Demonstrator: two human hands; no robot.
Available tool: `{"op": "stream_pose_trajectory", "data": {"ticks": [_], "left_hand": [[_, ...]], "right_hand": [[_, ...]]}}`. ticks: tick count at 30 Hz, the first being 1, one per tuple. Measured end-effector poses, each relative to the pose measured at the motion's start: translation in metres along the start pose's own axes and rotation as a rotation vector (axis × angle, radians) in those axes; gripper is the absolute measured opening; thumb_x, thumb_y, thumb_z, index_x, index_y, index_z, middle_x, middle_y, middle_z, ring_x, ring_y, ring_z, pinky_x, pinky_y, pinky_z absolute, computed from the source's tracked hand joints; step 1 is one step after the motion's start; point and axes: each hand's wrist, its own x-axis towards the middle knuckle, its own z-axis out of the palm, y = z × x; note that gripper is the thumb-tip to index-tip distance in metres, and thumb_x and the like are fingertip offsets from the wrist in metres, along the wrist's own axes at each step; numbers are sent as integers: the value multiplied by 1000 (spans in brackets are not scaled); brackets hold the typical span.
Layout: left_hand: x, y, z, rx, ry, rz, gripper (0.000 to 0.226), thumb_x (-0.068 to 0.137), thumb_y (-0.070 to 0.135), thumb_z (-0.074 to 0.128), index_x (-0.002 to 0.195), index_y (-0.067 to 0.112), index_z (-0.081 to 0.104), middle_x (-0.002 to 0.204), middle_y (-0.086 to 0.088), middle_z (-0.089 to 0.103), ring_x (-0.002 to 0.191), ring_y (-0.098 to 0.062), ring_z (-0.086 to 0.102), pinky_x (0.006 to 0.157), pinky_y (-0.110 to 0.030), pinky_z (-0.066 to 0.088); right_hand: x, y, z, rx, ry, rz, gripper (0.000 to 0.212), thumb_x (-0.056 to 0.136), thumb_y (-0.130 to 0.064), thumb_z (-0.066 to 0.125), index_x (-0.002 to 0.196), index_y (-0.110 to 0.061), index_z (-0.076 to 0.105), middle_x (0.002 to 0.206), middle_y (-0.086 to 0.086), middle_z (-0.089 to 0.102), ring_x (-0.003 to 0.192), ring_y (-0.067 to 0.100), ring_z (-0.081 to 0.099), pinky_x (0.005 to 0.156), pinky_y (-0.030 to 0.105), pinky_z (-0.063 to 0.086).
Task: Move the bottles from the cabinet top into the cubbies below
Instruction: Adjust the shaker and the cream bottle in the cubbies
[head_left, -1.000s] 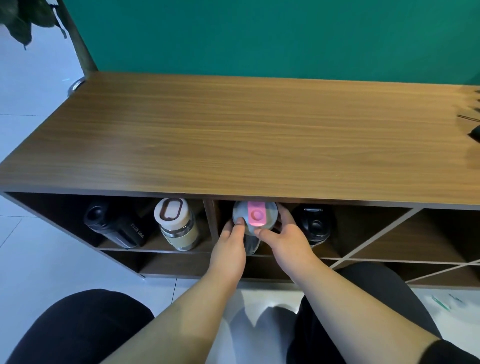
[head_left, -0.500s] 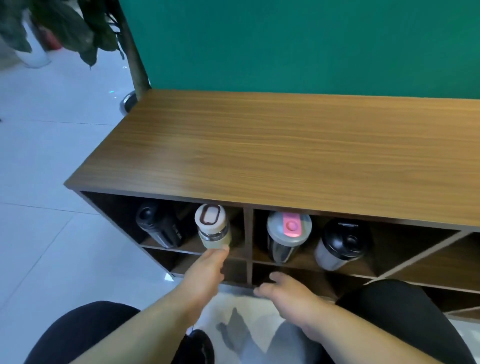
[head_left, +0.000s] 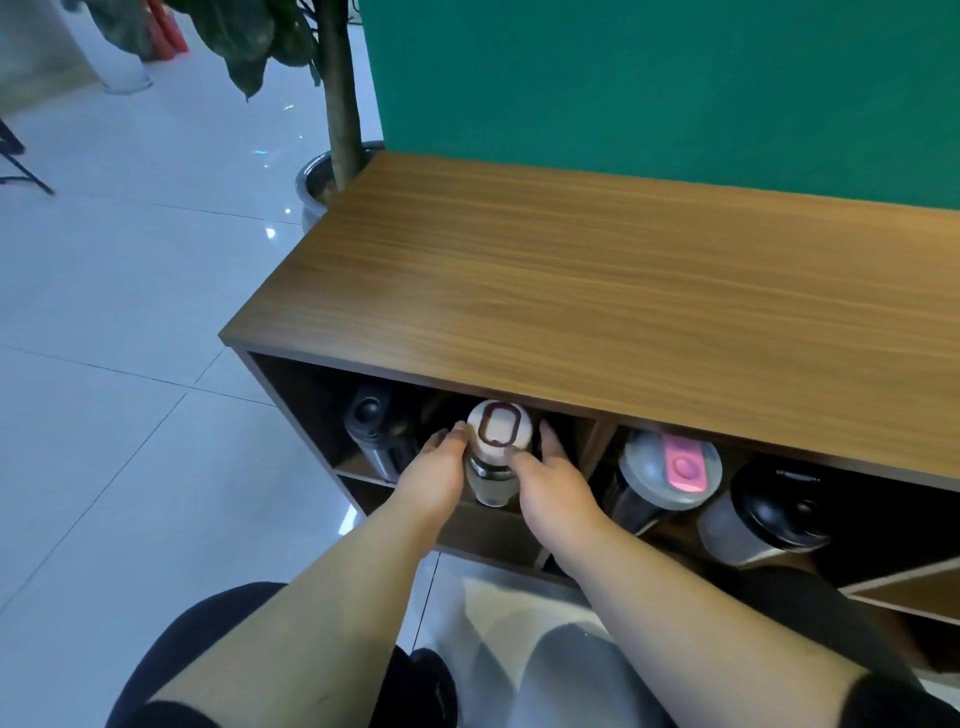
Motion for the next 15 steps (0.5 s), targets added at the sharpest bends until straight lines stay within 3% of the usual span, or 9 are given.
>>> {"op": "stream_pose_trajectory", "data": {"ticks": [6, 7, 10, 11, 15], "left_hand": [[5, -2, -3, -4, -40, -7, 55, 104, 51, 45, 155, 30, 43, 155, -5, 51, 135, -31, 54, 119, -49, 38], [5, -3, -3, -5, -45, -13, 55, 104, 52, 44, 154, 29, 44, 149, -5, 56, 129, -29, 58, 116, -46, 40], [1, -3, -1, -6, -39, -1, 55, 105, 53, 43, 152, 26, 47, 106, 5, 65, 94, -17, 63, 99, -38, 45], [0, -3, -1, 3, -40, 0, 56, 104, 54, 42, 152, 25, 47, 106, 4, 65, 96, -19, 63, 99, -39, 45], [-11, -1, -8, 2, -56, 3, 60, 102, 57, 43, 155, 29, 42, 151, -8, 55, 134, -30, 54, 117, -48, 40]], "right_hand": [[16, 8, 11, 98, 48, 76, 63, 97, -37, 53, 154, -24, 28, 158, 7, 36, 143, 28, 34, 117, 41, 26], [15, 8, 11, 98, 51, 76, 63, 97, -38, 53, 154, -23, 30, 157, 6, 37, 143, 28, 35, 117, 43, 27], [15, 10, 11, 69, 56, 54, 62, 97, -39, 52, 153, -23, 31, 156, 6, 40, 142, 27, 37, 116, 43, 27], [14, 10, 11, 61, 52, 48, 61, 98, -39, 51, 153, -22, 31, 155, 7, 40, 142, 27, 37, 116, 41, 27], [-4, 11, 7, 45, 56, 34, 65, 97, -38, 52, 155, -23, 25, 155, 5, 40, 141, 25, 37, 107, 33, 28]]}}
